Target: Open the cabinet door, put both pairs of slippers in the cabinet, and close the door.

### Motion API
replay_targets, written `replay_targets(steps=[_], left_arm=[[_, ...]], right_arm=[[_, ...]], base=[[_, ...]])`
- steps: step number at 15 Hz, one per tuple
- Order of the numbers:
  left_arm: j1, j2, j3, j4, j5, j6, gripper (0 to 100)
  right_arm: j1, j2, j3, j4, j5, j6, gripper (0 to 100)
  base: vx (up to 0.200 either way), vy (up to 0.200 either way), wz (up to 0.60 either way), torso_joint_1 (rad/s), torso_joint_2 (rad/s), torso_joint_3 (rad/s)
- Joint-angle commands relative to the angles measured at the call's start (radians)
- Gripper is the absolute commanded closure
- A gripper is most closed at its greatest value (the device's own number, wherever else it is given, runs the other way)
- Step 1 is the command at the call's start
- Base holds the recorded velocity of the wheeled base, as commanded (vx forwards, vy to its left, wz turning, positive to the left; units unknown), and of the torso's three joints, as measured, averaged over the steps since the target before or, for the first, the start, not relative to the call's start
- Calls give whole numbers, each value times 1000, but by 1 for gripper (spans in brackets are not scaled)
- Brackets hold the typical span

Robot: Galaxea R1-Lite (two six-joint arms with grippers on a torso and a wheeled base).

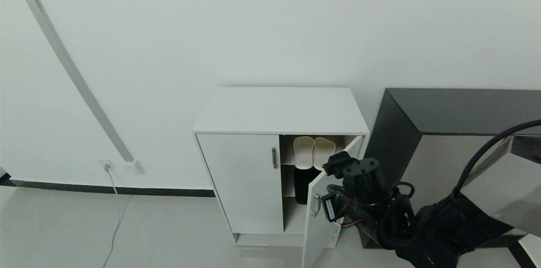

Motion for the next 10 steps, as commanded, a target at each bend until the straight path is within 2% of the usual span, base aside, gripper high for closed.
replay_targets(steps=[1, 10], left_arm=[[0, 0, 0, 0, 2, 0, 100], [0, 0, 0, 0, 3, -2, 100]], right_arm=[[-10, 71, -54, 1, 5, -2, 100], [-31, 226, -278, -3, 5, -5, 100]], base=[[0, 0, 0, 0, 0, 0], [0, 0, 0, 0, 0, 0]])
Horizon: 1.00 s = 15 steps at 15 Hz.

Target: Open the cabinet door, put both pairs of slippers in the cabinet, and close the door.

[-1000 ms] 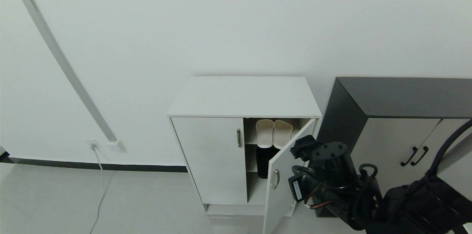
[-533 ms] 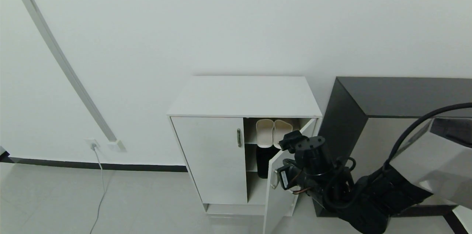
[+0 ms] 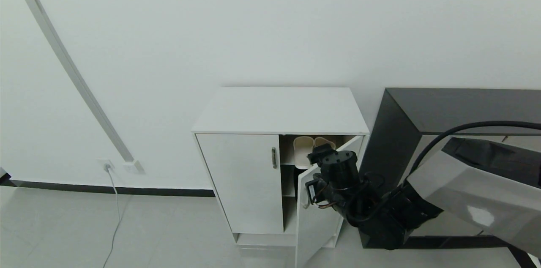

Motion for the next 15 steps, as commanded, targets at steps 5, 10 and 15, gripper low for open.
replay_targets(steps=[5, 10, 15], left_arm=[[0, 0, 0, 0, 1, 1, 100], [0, 0, 0, 0, 1, 0, 100], [0, 0, 0, 0, -1, 1, 100]], right_arm=[[-29, 115, -191, -2, 3, -2, 100], [-35, 93, -139, -126, 32, 5, 100], [9, -50, 172, -308, 91, 1, 100]], base=[[0, 0, 0, 0, 0, 0], [0, 0, 0, 0, 0, 0], [0, 0, 0, 0, 0, 0]])
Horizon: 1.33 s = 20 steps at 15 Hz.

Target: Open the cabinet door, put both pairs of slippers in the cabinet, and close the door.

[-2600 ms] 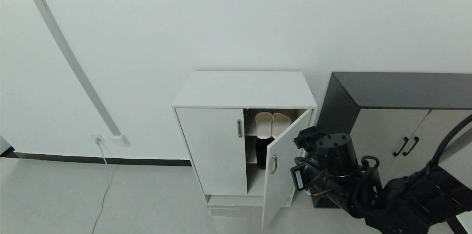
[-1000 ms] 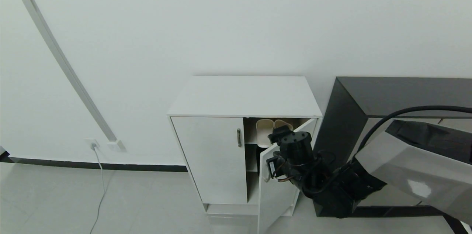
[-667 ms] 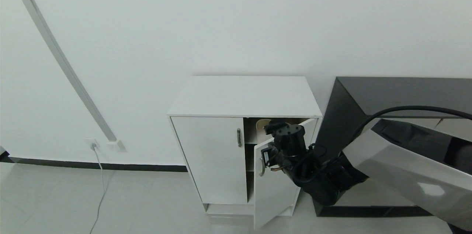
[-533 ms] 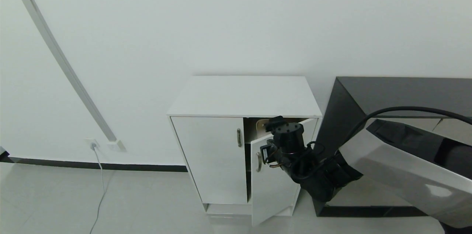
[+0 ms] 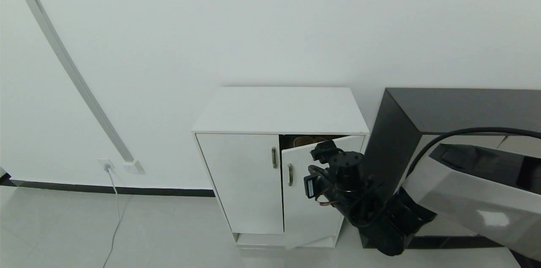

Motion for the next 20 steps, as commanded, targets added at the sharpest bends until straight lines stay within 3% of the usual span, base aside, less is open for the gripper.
replay_targets(steps=[1, 3, 9, 12, 20], left_arm=[[0, 0, 0, 0, 0, 1, 100], [0, 0, 0, 0, -1, 1, 100], [0, 0, 0, 0, -1, 1, 100], [0, 0, 0, 0, -1, -1, 100], [0, 0, 0, 0, 0, -1, 100]], right_arm=[[29, -75, 135, -63, 11, -3, 100], [49, -74, 190, -105, 11, -5, 100], [61, -69, 216, -121, 11, -5, 100], [61, -57, 209, -120, 11, -5, 100], [-15, 99, 2, -111, 25, -5, 100]], base=[[0, 0, 0, 0, 0, 0], [0, 0, 0, 0, 0, 0], [200, 0, 0, 0, 3, 5], [0, 0, 0, 0, 0, 0], [0, 0, 0, 0, 0, 0]])
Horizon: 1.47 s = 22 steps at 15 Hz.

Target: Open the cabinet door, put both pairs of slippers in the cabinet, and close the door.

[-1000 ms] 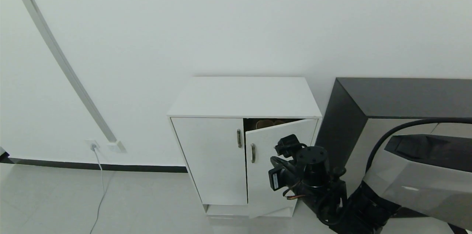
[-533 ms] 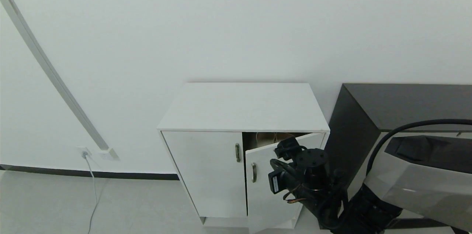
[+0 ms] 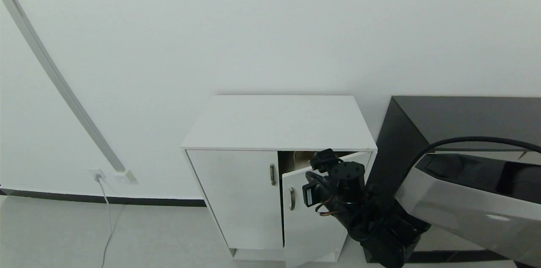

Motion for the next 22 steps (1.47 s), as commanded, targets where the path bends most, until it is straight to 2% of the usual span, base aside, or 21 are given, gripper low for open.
replay_targets(steps=[1, 10, 22], left_arm=[[0, 0, 0, 0, 1, 0, 100], [0, 0, 0, 0, 1, 0, 100], [0, 0, 0, 0, 1, 0, 100]], right_arm=[[-20, 50, -35, 2, 2, 0, 100], [-66, 110, -184, 57, 32, 0, 100], [-89, 133, -244, 79, 32, 0, 100]], base=[[0, 0, 0, 0, 0, 0], [0, 0, 0, 0, 0, 0], [0, 0, 0, 0, 0, 0]])
